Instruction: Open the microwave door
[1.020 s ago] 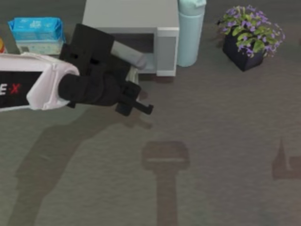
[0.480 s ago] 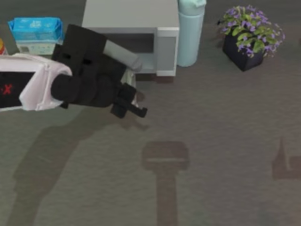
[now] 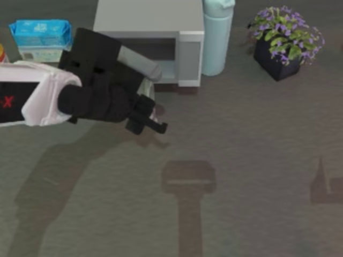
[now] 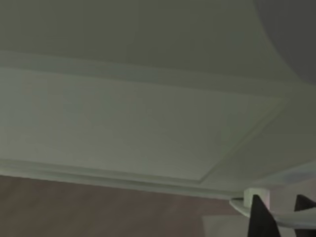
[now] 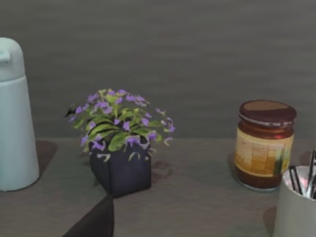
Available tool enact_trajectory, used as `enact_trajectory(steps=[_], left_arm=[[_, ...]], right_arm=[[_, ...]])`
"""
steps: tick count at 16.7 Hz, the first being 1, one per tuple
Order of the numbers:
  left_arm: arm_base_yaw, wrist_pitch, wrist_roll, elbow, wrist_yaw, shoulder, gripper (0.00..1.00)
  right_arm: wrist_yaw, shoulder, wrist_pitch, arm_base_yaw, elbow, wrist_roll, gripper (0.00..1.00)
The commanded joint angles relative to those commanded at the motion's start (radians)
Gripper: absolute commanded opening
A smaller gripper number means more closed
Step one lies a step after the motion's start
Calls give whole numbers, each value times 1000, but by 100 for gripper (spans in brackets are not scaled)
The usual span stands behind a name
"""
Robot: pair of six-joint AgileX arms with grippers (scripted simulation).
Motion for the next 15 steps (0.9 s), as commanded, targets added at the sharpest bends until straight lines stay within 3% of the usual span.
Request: enact_trajectory(steps=[15], left_arm=[[-6, -2, -2, -1, 10, 0, 0]], right_arm=[[0, 0, 0, 0, 0, 0, 100]])
